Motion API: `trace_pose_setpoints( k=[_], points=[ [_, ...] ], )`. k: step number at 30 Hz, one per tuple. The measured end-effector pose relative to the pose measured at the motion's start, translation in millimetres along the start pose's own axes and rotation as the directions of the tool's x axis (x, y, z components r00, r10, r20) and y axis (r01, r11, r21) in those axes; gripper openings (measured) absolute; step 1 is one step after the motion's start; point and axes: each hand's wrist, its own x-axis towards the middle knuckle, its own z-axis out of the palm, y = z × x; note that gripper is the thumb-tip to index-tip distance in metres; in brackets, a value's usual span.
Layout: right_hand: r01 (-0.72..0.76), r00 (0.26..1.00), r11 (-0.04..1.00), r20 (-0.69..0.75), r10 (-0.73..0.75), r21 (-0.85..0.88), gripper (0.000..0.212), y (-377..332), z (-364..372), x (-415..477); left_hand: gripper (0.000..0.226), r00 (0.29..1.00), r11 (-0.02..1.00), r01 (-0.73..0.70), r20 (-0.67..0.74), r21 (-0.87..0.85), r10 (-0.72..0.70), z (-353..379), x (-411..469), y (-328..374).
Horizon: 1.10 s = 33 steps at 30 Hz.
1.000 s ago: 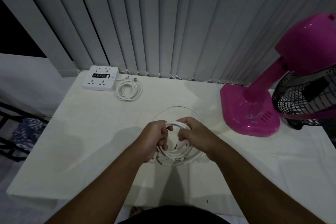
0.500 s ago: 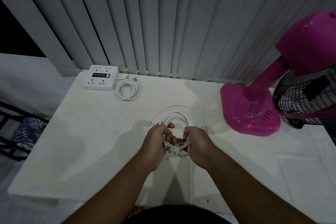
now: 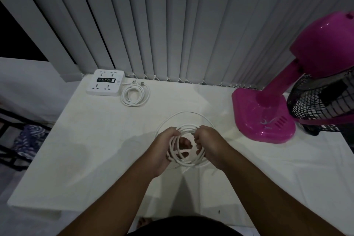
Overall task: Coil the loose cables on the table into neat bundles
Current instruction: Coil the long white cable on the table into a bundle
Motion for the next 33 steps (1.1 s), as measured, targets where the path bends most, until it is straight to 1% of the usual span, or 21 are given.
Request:
trace_pose_setpoints(
  k=[1, 3, 4, 5, 7, 9, 10, 12, 15, 16, 17, 18, 19, 21, 22, 23, 25, 27, 30, 32, 33],
  points=[
    [-0.055, 0.998, 0.987, 0.009, 0.055, 0.149, 0.019, 1, -1, 1, 0.029, 1.0, 1.0, -0.006, -0.008, -0.03, 0.006, -3, 2, -3],
    [-0.128, 0.992, 0.91, 0.05, 0.118, 0.393, 0.021, 4, -3, 1, 0.032, 1.0, 0.999, 0.002, -0.013, -0.038, -0.002, -6, 3, -10],
    [-0.145, 0.989, 0.878, 0.052, 0.137, 0.457, 0.021, 6, -4, 2, 0.033, 1.0, 1.0, 0.011, -0.009, -0.014, -0.011, -5, 2, -13],
    [-0.158, 0.987, 0.861, 0.041, 0.158, 0.483, 0.021, 8, -4, 3, 0.034, 1.0, 1.0, 0.013, -0.015, 0.006, -0.013, -4, 1, -16],
    [-0.202, 0.977, 0.871, 0.029, 0.211, 0.449, 0.019, 13, -1, 1, 0.026, 0.998, 0.999, -0.005, -0.056, -0.033, 0.003, 2, 0, -18],
    [-0.27, 0.961, 0.908, 0.031, 0.275, 0.32, 0.015, 18, 3, -2, 0.014, 0.992, 0.992, -0.021, -0.13, -0.128, 0.004, 8, 3, -19],
    [-0.303, 0.951, 0.913, 0.03, 0.307, 0.272, 0.016, 22, 5, -2, 0.014, 0.984, 0.99, -0.031, -0.178, -0.141, 0.006, 10, 4, -19],
    [-0.339, 0.939, 0.903, 0.038, 0.341, 0.265, 0.017, 28, 7, -1, 0.014, 0.97, 0.992, -0.05, -0.243, -0.119, 0.02, 12, 6, -21],
    [-0.347, 0.938, 0.882, 0.094, 0.335, 0.319, 0.014, 33, 8, -1, 0.016, 0.962, 0.99, -0.059, -0.271, -0.128, 0.022, 12, 6, -23],
    [-0.339, 0.94, 0.877, 0.096, 0.326, 0.34, 0.012, 34, 8, -2, 0.017, 0.959, 0.99, -0.06, -0.284, -0.13, 0.021, 11, 7, -23],
    [-0.308, 0.95, 0.884, 0.066, 0.305, 0.352, 0.011, 36, 9, -3, 0.017, 0.955, 0.99, -0.062, -0.297, -0.127, 0.022, 11, 7, -22],
    [-0.249, 0.964, 0.904, -0.001, 0.266, 0.348, 0.016, 39, 9, -1, 0.018, 0.951, 0.99, -0.066, -0.307, -0.124, 0.025, 11, 8, -22],
    [-0.179, 0.972, 0.925, -0.086, 0.219, 0.336, 0.026, 41, 9, 2, 0.019, 0.949, 0.99, -0.07, -0.314, -0.12, 0.029, 11, 8, -21],
    [-0.074, 0.957, 0.948, -0.245, 0.154, 0.309, 0.059, 42, 10, 3, 0.019, 0.946, 0.993, -0.06, -0.324, -0.106, 0.023, 10, 7, -19],
    [-0.044, 0.949, 0.955, -0.287, 0.132, 0.295, 0.074, 41, 9, 2, 0.019, 0.947, 0.994, -0.046, -0.321, -0.103, 0.011, 10, 7, -18],
    [-0.021, 0.949, 0.959, -0.297, 0.108, 0.281, 0.086, 40, 7, 2, 0.018, 0.952, 0.994, -0.026, -0.307, -0.106, -0.008, 10, 6, -17],
    [0.005, 0.969, 0.964, -0.241, 0.062, 0.266, 0.101, 38, 5, 5, 0.018, 0.966, 0.994, 0.021, -0.253, -0.108, -0.048, 9, 6, -13],
    [0.024, 0.987, 0.966, -0.16, 0.018, 0.256, 0.104, 34, 3, 6, 0.017, 0.978, 0.997, 0.065, -0.196, -0.047, -0.072, 9, 4, -6],
    [0.085, 0.988, 0.958, -0.149, -0.045, 0.275, 0.099, 27, 3, 4, 0.017, 0.989, 0.99, 0.081, -0.135, 0.114, -0.065, 10, 5, 5],
    [0.126, 0.985, 0.965, -0.146, -0.094, 0.23, 0.091, 21, 1, 2, 0.017, 0.993, 0.98, 0.075, -0.108, 0.185, -0.056, 11, 7, 14],
    [0.129, 0.987, 0.97, -0.121, -0.106, 0.204, 0.082, 17, 0, 1, 0.017, 0.994, 0.976, 0.074, -0.095, 0.204, -0.055, 13, 7, 17]
  ],
)
